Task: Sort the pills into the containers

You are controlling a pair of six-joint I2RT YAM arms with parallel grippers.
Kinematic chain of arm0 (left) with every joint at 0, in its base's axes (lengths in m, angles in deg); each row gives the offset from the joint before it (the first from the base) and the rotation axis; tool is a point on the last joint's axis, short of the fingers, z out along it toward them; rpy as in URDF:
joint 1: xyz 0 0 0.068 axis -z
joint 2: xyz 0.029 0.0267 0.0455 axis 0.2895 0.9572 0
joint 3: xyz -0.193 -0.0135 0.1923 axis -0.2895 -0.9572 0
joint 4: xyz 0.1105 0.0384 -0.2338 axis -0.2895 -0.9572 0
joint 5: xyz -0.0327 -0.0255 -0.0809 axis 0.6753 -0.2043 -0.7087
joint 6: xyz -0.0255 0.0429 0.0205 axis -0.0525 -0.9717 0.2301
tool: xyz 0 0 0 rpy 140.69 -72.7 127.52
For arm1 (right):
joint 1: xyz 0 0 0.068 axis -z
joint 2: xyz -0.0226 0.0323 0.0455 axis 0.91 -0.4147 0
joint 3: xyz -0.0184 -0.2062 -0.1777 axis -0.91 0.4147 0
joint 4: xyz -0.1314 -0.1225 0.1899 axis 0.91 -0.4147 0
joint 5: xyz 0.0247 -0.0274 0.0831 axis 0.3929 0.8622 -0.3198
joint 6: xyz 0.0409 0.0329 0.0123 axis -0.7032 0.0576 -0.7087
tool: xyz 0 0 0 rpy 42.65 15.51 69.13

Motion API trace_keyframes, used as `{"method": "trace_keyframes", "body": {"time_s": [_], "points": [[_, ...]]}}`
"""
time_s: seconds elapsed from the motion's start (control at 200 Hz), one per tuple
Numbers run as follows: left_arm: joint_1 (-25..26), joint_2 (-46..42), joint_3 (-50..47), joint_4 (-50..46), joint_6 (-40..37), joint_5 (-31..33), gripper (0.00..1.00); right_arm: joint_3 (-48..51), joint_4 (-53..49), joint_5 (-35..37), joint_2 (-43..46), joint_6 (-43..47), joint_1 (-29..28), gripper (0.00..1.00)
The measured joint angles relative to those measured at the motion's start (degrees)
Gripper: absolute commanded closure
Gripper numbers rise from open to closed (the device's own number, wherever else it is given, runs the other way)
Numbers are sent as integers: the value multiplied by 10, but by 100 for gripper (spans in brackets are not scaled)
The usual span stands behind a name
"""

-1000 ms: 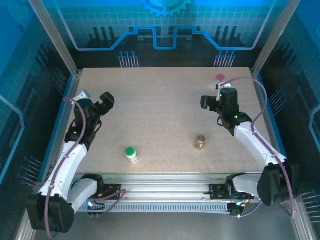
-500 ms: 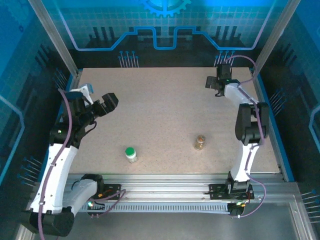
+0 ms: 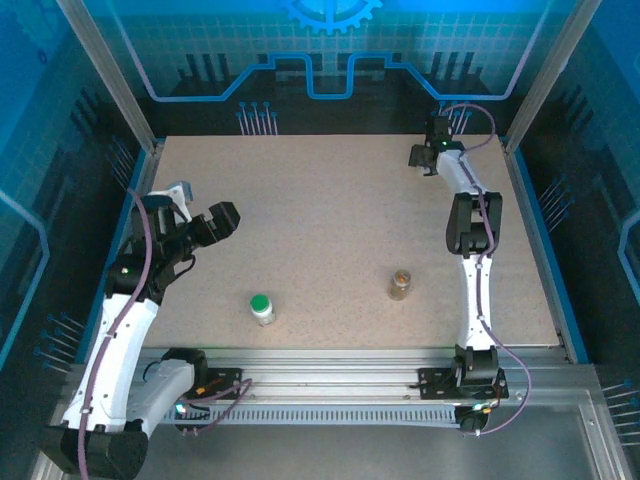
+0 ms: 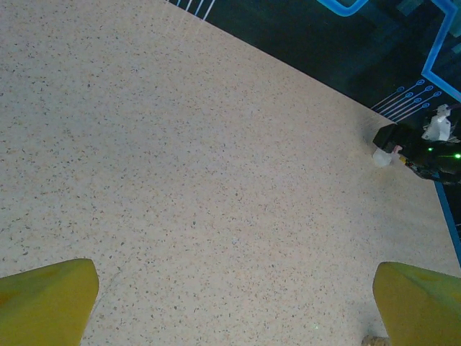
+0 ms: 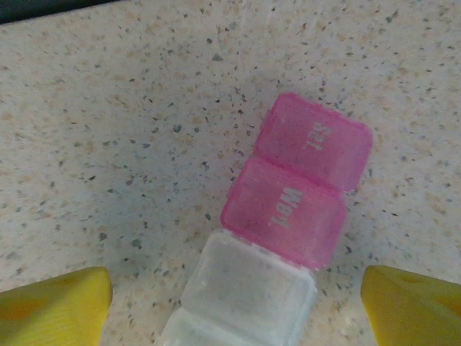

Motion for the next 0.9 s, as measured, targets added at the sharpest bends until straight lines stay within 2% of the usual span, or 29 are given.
{"method": "trace_keyframes", "body": {"time_s": [0.15, 0.535, 0.6, 0.725, 0.831, 0.896], "points": [[0, -2, 0, 0, 0, 0, 1, -62, -53, -1, -34, 2, 0, 25], [3, -7, -1, 0, 0, 0, 1, -69, -90, -32, -35, -3, 19, 49], [5, -9, -1, 0, 0, 0, 1, -59, -83, -39, -33, -4, 23, 52], [7, -12, -2, 0, 0, 2, 1, -21, -61, -40, -14, 3, 23, 53], [8, -15, -5, 0, 0, 4, 1, 28, -38, -42, 13, 14, 23, 62], [8, -16, -5, 0, 0, 5, 1, 72, -22, -44, 38, 24, 23, 64]]}}
